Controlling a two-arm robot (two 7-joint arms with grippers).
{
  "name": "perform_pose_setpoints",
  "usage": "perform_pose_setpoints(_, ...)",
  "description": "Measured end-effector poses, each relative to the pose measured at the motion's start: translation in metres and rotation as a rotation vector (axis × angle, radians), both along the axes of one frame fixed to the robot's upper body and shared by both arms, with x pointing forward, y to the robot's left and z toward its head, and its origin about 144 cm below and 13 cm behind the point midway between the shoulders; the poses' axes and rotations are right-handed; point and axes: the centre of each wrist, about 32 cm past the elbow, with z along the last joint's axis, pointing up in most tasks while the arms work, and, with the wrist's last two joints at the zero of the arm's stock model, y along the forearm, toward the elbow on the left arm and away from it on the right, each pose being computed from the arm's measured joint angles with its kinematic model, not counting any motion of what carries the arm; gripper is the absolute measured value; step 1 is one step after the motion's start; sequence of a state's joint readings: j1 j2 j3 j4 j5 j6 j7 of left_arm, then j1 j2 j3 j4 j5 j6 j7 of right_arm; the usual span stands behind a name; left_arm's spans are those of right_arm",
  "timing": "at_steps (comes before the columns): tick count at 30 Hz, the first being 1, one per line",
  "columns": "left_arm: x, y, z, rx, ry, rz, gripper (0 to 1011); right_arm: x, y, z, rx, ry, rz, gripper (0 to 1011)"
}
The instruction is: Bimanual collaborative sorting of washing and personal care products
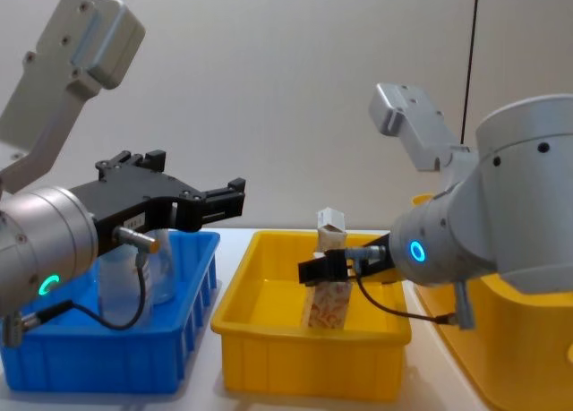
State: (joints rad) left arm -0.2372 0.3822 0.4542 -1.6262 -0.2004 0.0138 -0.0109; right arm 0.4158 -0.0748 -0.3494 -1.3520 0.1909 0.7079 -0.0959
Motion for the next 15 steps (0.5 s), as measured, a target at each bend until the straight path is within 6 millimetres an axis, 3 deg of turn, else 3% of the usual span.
perform_pose_setpoints(15, 0.0, 0.0, 0.0, 0.0, 0.0, 0.0, 1001, 0.01, -0.004, -0.002, -0.023, 0.001, 0.03, 996)
